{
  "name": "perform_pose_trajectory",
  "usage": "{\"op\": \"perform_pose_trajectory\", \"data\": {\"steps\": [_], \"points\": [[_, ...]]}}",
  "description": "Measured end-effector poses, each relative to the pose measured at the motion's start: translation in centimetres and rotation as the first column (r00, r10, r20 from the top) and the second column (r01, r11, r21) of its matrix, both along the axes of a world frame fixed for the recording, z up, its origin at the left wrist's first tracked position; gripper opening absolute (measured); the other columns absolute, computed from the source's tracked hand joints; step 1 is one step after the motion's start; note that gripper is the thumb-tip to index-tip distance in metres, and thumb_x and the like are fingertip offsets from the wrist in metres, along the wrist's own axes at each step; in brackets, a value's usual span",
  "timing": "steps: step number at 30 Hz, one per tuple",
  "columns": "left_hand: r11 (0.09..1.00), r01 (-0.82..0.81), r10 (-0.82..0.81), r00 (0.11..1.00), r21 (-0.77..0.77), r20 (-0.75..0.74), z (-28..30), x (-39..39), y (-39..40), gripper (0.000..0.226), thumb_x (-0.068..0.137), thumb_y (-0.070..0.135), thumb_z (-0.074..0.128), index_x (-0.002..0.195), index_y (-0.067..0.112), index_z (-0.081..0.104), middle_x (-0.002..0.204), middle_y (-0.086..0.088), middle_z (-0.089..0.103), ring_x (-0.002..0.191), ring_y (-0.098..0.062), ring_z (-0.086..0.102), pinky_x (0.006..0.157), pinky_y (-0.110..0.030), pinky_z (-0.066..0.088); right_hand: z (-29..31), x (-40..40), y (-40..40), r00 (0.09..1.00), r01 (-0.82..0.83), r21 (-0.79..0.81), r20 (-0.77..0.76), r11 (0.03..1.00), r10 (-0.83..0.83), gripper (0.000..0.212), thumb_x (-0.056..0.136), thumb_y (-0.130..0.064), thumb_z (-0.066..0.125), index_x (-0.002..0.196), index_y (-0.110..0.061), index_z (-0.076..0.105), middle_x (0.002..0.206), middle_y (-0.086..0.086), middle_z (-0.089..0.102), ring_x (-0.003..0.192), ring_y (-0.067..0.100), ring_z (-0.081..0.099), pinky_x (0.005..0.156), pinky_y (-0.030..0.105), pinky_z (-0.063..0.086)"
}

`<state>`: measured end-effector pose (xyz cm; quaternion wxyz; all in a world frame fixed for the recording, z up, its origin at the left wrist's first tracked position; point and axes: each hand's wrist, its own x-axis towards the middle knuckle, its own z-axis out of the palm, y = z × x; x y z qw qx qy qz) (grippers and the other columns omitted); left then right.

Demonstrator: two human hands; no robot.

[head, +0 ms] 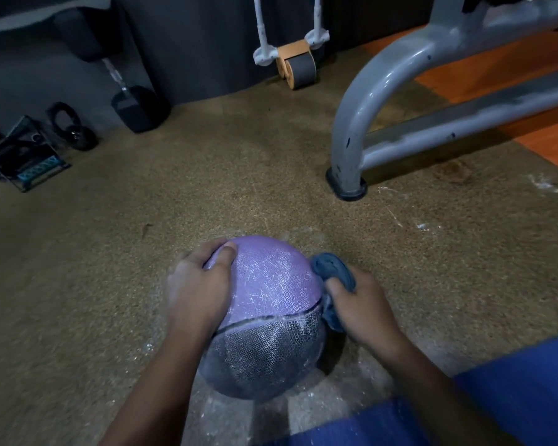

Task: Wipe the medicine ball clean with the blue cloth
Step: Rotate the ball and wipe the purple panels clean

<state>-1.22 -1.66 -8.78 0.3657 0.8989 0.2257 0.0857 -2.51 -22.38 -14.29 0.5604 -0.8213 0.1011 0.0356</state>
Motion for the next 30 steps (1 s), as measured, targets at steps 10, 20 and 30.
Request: {"op": "perform_pose_trajectory", "data": {"steps": [10, 20, 30], "points": [[1.0, 0.016, -0.016, 0.999, -0.004, -0.032, 0.2, 0.8, 0.1, 0.049, 0.074, 0.065, 0.046, 0.115, 0.047, 0.068, 0.128, 0.013, 0.064, 0.121, -0.018, 0.056, 0.098, -0.032, 0.039, 1.7, -7.5, 2.3, 0.898, -0.001, -0.314, 0.417, 0.949, 0.139, 0.061, 0.066, -0.042, 0.055, 0.125, -0.034, 0.066, 0.124, -0.002, 0.058, 0.101, 0.021, 0.065, 0.085, 0.032, 0.052], [0.997, -0.002, 0.008, 0.997, 0.076, -0.079, 0.8, 1.2, -1.0, 0.036, 0.086, 0.059, 0.05, 0.118, 0.049, 0.064, 0.131, 0.006, 0.062, 0.121, -0.025, 0.055, 0.099, -0.036, 0.041, 0.9, -7.7, 1.7, 0.965, 0.055, -0.149, 0.263, 0.987, -0.014, 0.052, 0.065, -0.044, 0.052, 0.114, -0.038, 0.069, 0.114, -0.008, 0.059, 0.09, 0.015, 0.066, 0.082, 0.034, 0.053], [0.993, 0.008, -0.001, 0.998, 0.119, -0.055, 0.3, 1.3, -1.7, 0.047, 0.078, 0.066, 0.044, 0.117, 0.051, 0.064, 0.128, 0.008, 0.062, 0.118, -0.024, 0.057, 0.1, -0.04, 0.045, -0.4, -2.8, -0.4, 0.994, 0.072, -0.126, 0.091, 0.989, -0.061, 0.041, 0.072, -0.043, 0.047, 0.101, -0.026, 0.071, 0.098, 0.0, 0.058, 0.093, 0.028, 0.063, 0.08, 0.034, 0.046]]}}
